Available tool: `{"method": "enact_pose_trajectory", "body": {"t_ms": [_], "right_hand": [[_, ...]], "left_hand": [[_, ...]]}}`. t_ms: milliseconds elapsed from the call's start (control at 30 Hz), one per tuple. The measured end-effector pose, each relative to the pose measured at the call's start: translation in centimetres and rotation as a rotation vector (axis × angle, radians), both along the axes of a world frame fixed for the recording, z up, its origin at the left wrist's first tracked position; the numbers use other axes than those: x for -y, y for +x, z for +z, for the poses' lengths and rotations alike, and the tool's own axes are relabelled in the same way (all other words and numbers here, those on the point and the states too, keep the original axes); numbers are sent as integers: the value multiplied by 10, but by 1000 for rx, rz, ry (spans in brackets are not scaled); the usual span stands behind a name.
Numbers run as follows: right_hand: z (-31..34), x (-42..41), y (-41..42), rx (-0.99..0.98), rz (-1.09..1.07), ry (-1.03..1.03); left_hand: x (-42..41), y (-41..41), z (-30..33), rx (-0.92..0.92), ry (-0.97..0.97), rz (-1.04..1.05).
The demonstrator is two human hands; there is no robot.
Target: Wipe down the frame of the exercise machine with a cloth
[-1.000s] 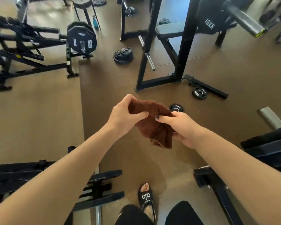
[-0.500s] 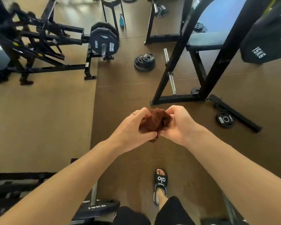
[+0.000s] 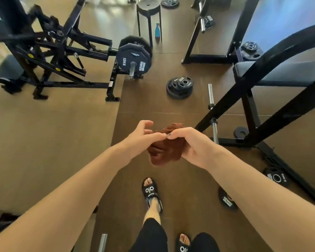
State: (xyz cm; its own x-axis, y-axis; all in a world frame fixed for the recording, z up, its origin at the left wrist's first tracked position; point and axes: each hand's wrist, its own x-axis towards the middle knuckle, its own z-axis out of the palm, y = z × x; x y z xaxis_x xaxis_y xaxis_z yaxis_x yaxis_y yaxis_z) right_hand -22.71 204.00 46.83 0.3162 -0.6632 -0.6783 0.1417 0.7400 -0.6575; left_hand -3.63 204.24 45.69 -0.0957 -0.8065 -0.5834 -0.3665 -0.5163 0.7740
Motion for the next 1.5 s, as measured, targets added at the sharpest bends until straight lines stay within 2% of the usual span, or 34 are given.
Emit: {"method": "enact_pose_trajectory", "body": {"t_ms": [133,333,433,567,800,933,1133,1233,1500], "right_hand": [[-3,90,23,97,25,-47],[-1,221,49,184,35,-45],[-2,284,54,191,6,-60],[-11,381,59,156,-34,-90],[-28,551,75,32,-42,-40],[-30,649,88,-18,-61,-29],[-34,802,114,-162,-111,-73],[-38,875,128,-205,-133,-73],[-46,1035,126,-138,-237,-20]], "left_hand": [[95,35,-12,-30,96,-36],[237,77,-1,-246,204,-99],[307,81,-3,-271,216,-83],[403,82,-11,-308,217,-11],[565,93,-19,-238,142,146],[652,108,-21,-279,135,218],[807,136,-31,-296,182,115],[886,145,-37,-311,170,129],[1069,135,-38,-259,223,159]]}}
